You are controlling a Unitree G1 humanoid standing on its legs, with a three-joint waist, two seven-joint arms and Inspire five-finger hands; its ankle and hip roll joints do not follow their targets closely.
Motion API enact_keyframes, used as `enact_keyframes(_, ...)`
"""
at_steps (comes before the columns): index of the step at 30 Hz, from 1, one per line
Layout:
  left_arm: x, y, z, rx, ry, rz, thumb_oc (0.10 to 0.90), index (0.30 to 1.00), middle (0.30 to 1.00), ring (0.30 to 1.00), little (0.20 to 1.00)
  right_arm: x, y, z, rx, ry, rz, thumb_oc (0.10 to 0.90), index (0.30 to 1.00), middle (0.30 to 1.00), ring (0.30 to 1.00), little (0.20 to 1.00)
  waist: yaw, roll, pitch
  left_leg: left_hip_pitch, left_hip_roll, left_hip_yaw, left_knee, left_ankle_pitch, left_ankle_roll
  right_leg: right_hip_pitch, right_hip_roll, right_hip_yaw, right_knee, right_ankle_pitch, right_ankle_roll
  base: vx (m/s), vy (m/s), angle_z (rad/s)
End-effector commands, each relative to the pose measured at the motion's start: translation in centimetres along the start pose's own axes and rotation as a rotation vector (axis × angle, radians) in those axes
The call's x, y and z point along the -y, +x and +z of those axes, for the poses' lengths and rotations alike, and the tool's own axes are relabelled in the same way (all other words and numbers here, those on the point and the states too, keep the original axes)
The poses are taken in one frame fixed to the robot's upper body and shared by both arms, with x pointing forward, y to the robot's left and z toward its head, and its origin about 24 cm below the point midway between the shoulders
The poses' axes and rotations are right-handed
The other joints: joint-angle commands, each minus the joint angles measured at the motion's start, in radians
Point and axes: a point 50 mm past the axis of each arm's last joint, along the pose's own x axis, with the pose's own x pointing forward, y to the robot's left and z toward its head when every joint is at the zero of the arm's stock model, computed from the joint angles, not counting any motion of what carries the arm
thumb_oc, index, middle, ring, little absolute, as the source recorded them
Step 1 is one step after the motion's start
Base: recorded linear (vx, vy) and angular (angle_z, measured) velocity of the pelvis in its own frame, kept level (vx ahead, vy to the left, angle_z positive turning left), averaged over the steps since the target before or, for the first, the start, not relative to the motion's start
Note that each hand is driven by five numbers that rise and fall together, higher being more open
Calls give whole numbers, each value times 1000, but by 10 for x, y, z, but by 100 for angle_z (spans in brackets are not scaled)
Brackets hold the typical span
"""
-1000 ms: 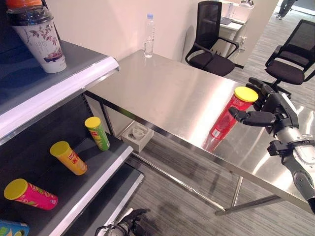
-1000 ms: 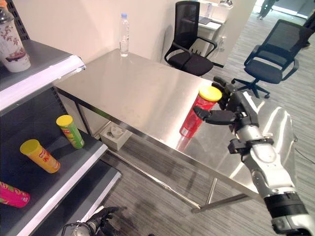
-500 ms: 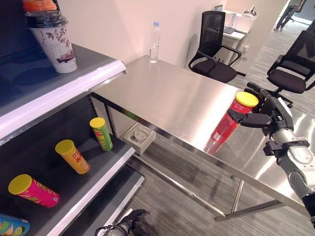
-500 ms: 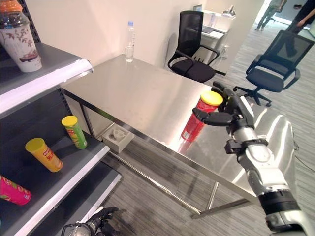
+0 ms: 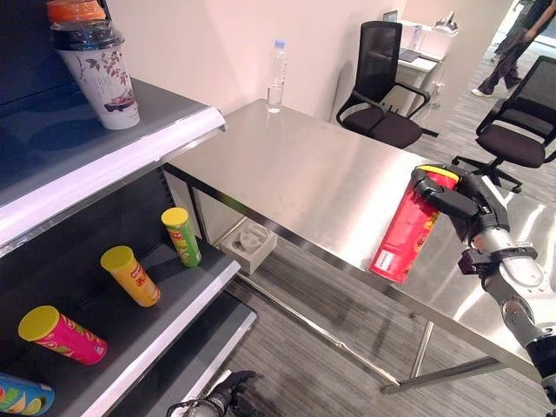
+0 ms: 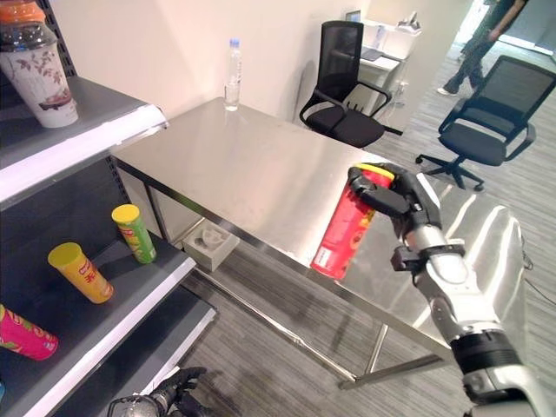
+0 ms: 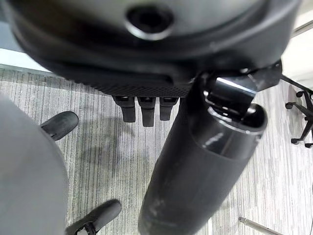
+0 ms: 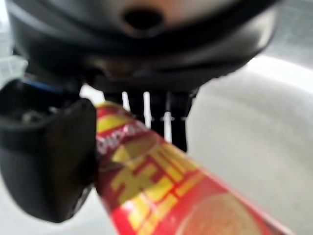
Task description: Put the goods on the table back onto the shelves and tidy them up.
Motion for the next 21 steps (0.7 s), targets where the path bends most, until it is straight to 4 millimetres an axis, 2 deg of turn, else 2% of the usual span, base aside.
enact_keyframes(1, 27, -3, -16, -67, 102, -106, 800, 900, 900, 900, 900, 23, 20, 87, 355, 13, -113, 400, 300, 300, 300, 300, 93, 38, -32, 87, 103, -6, 8, -14, -117, -50, 40, 35, 122, -109, 12, 0, 0, 0)
enact_keyframes(10, 23, -2, -15, -65, 105, -86, 800, 900, 900, 900, 900, 29, 11, 95, 412, -6, -154, 400, 300, 300, 300, 300, 88, 38, -33, 88, 104, 1, 8, -19, -114, -52, 40, 44, 121, -107, 14, 0, 0, 0)
enact_keyframes(12, 21, -2, -15, -63, 105, -76, 800, 900, 900, 900, 900, 35, 3, 107, 468, -70, -182, 400, 300, 300, 300, 300, 80, 41, -34, 88, 103, 4, 8, -21, -114, -51, 40, 45, 118, -106, 15, 0, 0, 0)
enact_keyframes(13, 21, -2, -15, -63, 107, -77, 800, 900, 900, 900, 900, 35, 2, 107, 468, -71, -183, 400, 300, 300, 300, 300, 82, 41, -34, 88, 103, 4, 8, -21, -114, -51, 40, 45, 118, -106, 15, 0, 0, 0)
enact_keyframes(17, 16, -1, -10, -46, 117, -49, 800, 900, 900, 900, 900, 37, -22, 134, 614, -341, -290, 400, 300, 300, 300, 300, 69, 50, -33, 90, 105, 4, 8, -16, -114, -54, 43, 51, 120, -110, 16, 0, 0, 0)
enact_keyframes(18, 16, -1, -11, -46, 120, -49, 800, 900, 900, 900, 900, 37, -23, 133, 613, -344, -295, 400, 300, 300, 300, 300, 72, 49, -33, 90, 106, 4, 8, -16, -114, -54, 43, 51, 120, -110, 16, 0, 0, 0)
enact_keyframes(21, 12, 0, -8, -31, 147, -30, 800, 900, 900, 900, 900, 30, -38, 148, 717, -541, -373, 400, 300, 300, 300, 300, 69, 55, -32, 90, 108, 3, 8, -11, -113, -55, 46, 56, 120, -113, 14, -8, -31, -3)
